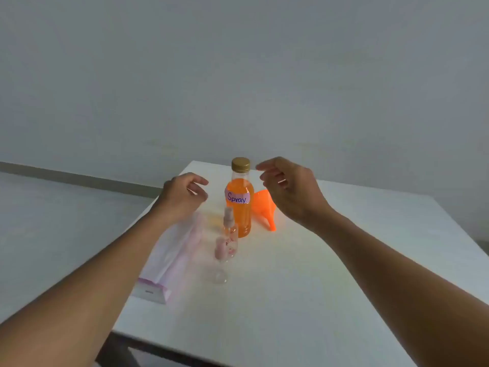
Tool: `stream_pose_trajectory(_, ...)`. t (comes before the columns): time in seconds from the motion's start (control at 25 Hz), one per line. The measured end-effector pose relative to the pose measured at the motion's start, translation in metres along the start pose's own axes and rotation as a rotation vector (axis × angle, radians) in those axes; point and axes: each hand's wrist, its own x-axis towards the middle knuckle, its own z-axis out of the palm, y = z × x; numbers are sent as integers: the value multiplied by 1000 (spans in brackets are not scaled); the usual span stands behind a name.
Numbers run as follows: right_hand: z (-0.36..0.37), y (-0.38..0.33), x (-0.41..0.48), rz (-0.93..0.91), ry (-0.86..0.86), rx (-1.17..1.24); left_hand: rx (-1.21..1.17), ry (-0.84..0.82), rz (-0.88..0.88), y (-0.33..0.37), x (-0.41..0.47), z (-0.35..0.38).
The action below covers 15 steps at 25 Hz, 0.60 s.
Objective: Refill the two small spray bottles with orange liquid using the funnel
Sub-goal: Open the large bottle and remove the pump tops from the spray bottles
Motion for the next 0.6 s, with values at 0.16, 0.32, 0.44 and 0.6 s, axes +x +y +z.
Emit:
stream_pose_trajectory(0.16, 14, -3, 61, -65, -136, -267, 298, -430, 11, -18, 19, 22)
stream_pose_trajectory(0.32, 20, 2, 81, -209, -277, -382, 233, -590, 65, -13, 32, 41)
stream_pose_trajectory(0.44, 23, 4, 89, -218, -306, -421, 123, -644, 66, -17, 38, 53)
stream_pose_trajectory(0.6, 23, -4, 95, -221, -464, -544, 107, -656, 95, -20, 34, 56)
